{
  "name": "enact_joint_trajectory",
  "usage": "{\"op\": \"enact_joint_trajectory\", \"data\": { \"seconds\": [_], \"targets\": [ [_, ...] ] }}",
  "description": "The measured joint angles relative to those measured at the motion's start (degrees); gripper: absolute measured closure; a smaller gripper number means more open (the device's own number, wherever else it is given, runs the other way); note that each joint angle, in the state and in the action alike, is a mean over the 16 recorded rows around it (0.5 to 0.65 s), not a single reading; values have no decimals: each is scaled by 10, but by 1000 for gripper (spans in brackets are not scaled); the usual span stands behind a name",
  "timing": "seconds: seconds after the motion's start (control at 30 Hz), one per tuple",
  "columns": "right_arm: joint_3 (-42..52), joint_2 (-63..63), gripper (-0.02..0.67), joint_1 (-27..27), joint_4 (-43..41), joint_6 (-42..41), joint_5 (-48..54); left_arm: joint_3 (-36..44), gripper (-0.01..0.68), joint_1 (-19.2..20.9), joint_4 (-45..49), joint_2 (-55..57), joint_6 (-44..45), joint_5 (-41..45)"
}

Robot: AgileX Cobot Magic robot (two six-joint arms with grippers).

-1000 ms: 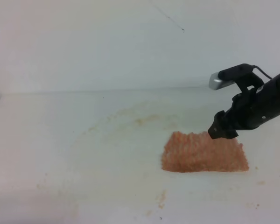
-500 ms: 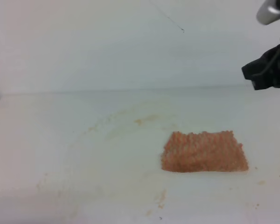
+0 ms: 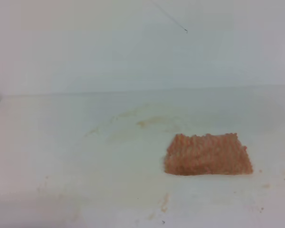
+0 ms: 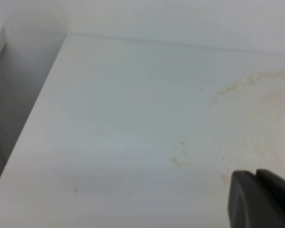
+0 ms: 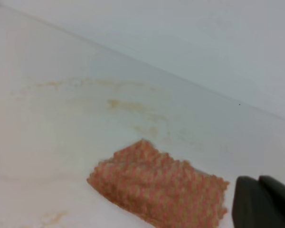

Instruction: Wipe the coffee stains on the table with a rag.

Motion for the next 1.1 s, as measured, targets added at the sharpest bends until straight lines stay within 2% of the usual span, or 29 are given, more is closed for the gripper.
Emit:
{"op": "enact_joint_trajectory", "data": {
  "seconds": [0.47, 0.67, 0.9, 1.1],
  "targets": [
    [22, 2, 649, 0, 2, 0, 2, 1, 672, 0, 0, -1, 0, -1],
    [54, -34, 649, 0, 8, 0, 0, 1, 672, 0, 0, -1, 0, -1],
    [154, -171, 649, -1, -2, -13, -28, 1, 672, -1, 0, -1, 0, -1],
    [287, -350, 649, -16, -26, -37, -108, 1, 672, -1, 0, -1, 0, -1]
  ]
}}
